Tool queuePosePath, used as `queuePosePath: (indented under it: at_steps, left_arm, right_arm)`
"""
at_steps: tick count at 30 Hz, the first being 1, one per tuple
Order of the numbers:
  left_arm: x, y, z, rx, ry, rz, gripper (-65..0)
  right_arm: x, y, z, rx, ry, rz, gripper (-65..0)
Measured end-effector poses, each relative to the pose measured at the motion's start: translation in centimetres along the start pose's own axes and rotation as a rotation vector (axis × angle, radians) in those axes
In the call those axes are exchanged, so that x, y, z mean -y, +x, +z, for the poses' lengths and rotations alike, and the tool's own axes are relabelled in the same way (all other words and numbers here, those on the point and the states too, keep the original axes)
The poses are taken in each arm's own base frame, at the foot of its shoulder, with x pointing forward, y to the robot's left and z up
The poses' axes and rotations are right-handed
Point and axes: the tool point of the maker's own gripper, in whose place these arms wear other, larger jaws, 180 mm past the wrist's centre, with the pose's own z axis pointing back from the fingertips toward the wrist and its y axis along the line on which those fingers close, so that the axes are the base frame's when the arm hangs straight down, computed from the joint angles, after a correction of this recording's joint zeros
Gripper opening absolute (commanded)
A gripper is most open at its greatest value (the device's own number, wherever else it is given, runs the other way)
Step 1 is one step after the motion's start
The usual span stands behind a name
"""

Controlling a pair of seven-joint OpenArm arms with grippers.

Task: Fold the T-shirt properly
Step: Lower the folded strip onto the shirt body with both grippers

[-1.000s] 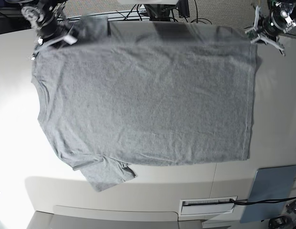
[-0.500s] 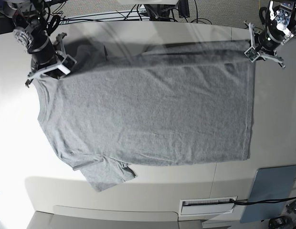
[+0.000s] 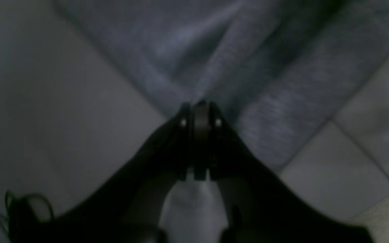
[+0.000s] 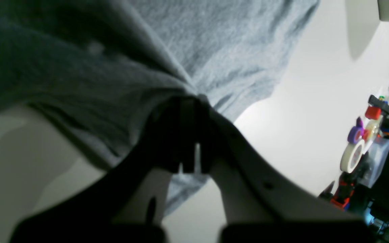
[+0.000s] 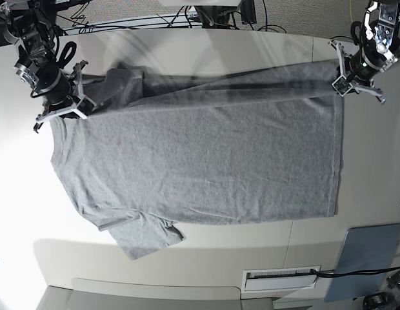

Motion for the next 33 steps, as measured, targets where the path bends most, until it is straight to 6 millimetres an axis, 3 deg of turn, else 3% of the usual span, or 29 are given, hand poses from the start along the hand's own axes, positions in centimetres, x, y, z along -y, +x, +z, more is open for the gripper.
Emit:
queuePosePath:
  at_steps: [6, 15, 20, 27, 33]
  left_arm:
    - [-1.0, -0.4, -0.9, -0.004, 0.004, 0.02, -65.0]
    - [-2.2, -0.5, -1.5, -0.004, 0.024, 0.029, -65.0]
    - [-2.4, 0.1, -1.5, 0.026, 0.029, 0.029, -65.0]
    - [-5.3, 2.6, -1.9, 0.085, 0.09, 0.015, -65.0]
    - [-6.1, 3.0, -2.1, 0.094, 0.105, 0.014, -65.0]
  right_arm:
    - [-1.0, 1.1, -1.5, 0.016, 0.036, 0.028, -65.0]
    - [-0.7, 1.7, -2.9, 0.011, 0.037, 0.068, -65.0]
    - [-0.2, 1.6, -3.0, 0.004, 0.01, 0.068, -65.0]
    - [-0.1, 1.4, -3.0, -0.008, 0.001, 0.062, -65.0]
    - [0.0, 1.3, -3.0, -0.01, 0.001, 0.062, -65.0]
